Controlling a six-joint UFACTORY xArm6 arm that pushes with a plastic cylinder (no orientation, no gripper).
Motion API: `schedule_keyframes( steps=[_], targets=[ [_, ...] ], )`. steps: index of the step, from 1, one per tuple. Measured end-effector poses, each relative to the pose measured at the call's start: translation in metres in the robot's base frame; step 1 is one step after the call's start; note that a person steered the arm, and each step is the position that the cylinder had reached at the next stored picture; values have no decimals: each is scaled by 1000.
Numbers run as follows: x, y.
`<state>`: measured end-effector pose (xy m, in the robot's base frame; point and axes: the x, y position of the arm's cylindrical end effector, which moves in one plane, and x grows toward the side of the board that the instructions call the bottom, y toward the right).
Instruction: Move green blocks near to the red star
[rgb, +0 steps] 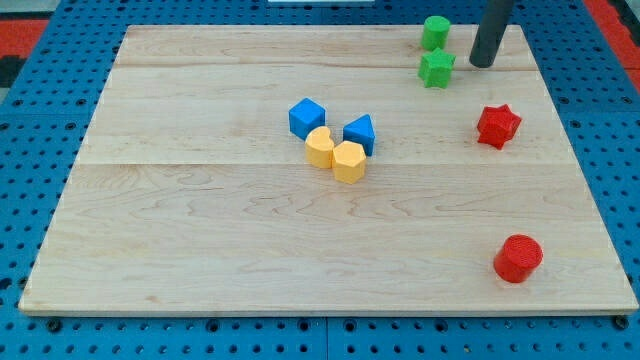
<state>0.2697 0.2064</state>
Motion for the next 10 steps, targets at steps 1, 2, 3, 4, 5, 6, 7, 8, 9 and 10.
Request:
schedule_keyframes(
  steps=[1, 2, 3, 4, 5, 6, 7, 8, 9, 10],
  targets=[
    [18, -32],
    [11, -35],
    [1, -41],
    [-21, -53],
    [-22, -115],
    [-6, -124],
    [10, -71],
    [32, -69],
    [-1, -78],
    [14, -111]
  ],
)
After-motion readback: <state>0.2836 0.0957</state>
